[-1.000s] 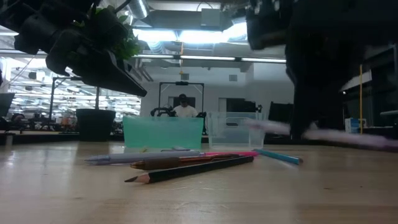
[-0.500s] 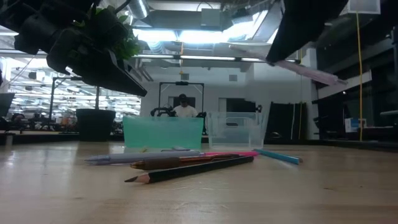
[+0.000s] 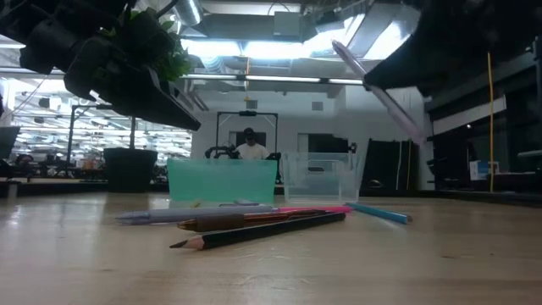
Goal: Sort pens & pencils
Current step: Put the bottom purple pen into the transparent bin
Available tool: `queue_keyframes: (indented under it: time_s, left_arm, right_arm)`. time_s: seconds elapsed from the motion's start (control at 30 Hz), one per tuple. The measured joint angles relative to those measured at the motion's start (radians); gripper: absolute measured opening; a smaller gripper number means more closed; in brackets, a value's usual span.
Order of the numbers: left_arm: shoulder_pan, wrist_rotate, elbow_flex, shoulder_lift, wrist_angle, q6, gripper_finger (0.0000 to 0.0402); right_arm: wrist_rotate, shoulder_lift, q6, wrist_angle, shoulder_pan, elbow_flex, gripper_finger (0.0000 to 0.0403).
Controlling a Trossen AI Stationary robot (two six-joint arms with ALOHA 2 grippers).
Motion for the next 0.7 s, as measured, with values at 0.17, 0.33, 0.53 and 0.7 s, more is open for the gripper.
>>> queue_keyframes:
  time_s: [0.17, 0.33, 0.53, 0.7]
  left_arm:
    - [0.000, 0.000, 0.000, 0.000, 0.011, 0.000, 0.0094]
    - [0.000, 0.000, 0.000, 0.000, 0.016, 0.000, 0.0094]
    - [0.001, -0.013, 0.000, 0.000, 0.018, 0.000, 0.0094]
    - [0.001, -0.039, 0.000, 0.000, 0.018, 0.000, 0.0094]
  right_arm:
    - [0.010, 0.001, -0.127, 0.392, -0.016, -0.169, 0.0029]
    - [0.027, 0.002, -0.215, 0.654, -0.016, -0.283, 0.0029]
    - [0.034, 0.002, -0.218, 0.675, -0.052, -0.293, 0.0029]
    - [0.150, 0.002, -0.276, 0.675, -0.105, -0.270, 0.0029]
